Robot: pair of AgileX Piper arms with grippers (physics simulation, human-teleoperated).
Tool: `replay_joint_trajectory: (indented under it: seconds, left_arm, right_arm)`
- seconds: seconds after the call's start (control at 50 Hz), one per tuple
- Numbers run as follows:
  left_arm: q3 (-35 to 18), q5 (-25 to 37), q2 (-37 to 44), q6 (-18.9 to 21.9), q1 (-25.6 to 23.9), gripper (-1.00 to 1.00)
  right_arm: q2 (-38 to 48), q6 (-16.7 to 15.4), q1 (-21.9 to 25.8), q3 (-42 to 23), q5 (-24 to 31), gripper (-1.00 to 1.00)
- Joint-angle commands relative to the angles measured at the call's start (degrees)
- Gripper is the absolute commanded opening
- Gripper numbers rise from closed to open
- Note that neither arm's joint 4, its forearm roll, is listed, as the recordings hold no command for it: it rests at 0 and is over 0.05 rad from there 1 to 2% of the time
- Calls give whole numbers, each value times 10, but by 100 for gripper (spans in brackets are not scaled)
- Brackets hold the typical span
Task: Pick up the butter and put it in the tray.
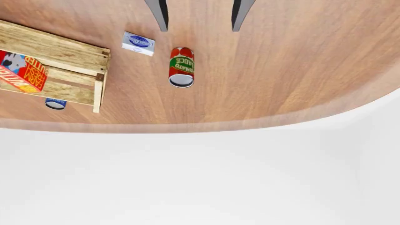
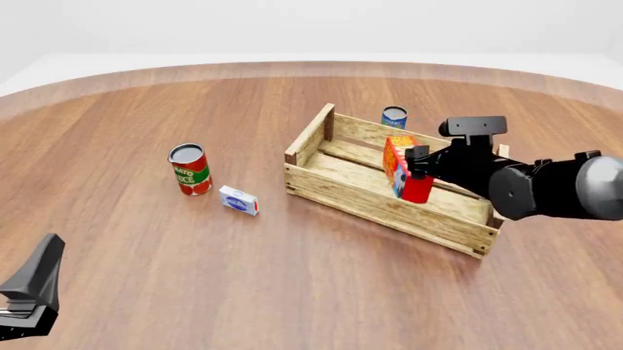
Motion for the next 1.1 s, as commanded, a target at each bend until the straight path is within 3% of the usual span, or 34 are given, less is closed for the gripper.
replay_joint_trajectory:
  seconds: [0.02, 1.1]
  left_arm:
    - [0, 0, 0, 0, 0, 100]
    - [0, 0, 0, 0, 0, 100]
  right_arm:
    - [-24, -2, -2, 15, 3, 100]
    - [-132, -5, -8, 88, 17, 100]
